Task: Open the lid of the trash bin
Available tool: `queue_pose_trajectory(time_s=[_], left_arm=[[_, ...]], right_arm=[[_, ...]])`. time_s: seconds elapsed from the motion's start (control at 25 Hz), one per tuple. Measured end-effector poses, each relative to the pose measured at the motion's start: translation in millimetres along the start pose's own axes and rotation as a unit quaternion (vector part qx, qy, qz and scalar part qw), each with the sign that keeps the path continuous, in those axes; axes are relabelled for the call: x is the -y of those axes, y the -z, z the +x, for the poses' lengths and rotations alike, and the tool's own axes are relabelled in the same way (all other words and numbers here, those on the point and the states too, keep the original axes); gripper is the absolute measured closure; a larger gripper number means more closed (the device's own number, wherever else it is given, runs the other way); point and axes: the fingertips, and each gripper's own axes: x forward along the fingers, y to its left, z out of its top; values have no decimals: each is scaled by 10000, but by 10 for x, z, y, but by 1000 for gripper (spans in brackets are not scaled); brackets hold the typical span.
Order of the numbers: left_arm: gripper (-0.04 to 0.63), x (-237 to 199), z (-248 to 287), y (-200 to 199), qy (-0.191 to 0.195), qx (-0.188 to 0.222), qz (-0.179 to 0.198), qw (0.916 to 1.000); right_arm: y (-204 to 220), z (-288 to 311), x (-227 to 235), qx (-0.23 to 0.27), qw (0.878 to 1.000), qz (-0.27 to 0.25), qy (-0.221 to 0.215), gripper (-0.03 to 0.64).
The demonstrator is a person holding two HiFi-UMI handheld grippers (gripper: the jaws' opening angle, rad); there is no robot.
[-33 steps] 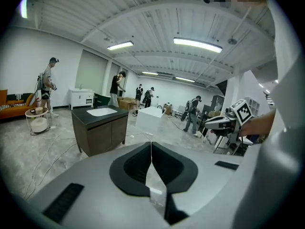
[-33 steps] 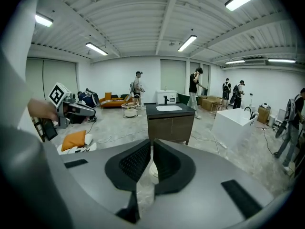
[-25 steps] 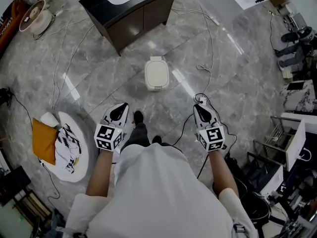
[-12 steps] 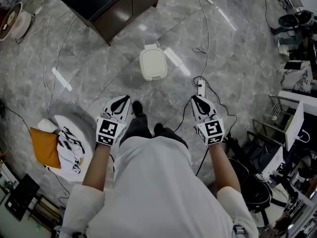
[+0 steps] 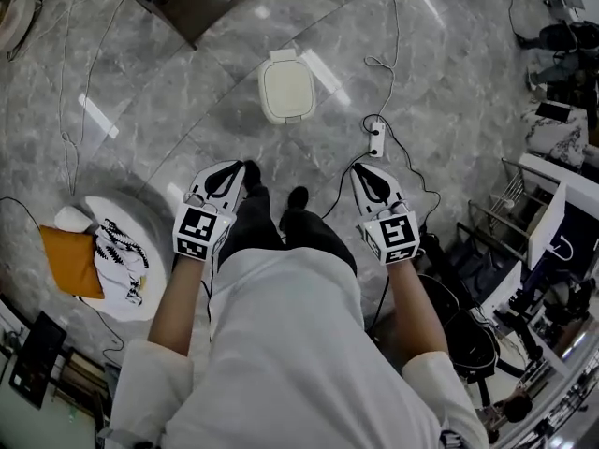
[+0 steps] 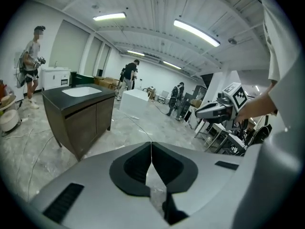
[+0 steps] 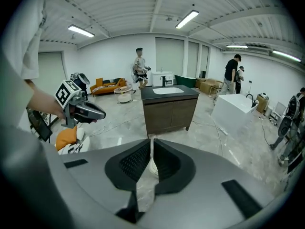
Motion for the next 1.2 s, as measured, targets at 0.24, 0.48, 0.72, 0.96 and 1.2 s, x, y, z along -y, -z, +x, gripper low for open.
queue_pose_trajectory(time_s=[0.24, 0.48, 0.72, 0.96, 1.2], left_arm=[[577, -74, 131, 228, -65, -76, -119, 9999], [577, -31, 281, 457, -293, -364, 63, 9989], [577, -51, 516, 562, -575, -415, -177, 9973], [577, 21, 751, 663, -783, -444, -258, 9956], [577, 19, 967, 868, -968, -344, -613, 9928]], right_arm=[[139, 213, 2, -187, 9997, -114, -131, 577], [316, 408, 65, -417, 9981, -148, -438, 577], [379, 792, 101, -471, 9948, -143, -890, 577], [615, 1156, 168, -683, 9901, -340, -1180, 577], [950, 1484, 93, -972, 9816, -786, -1441, 549]])
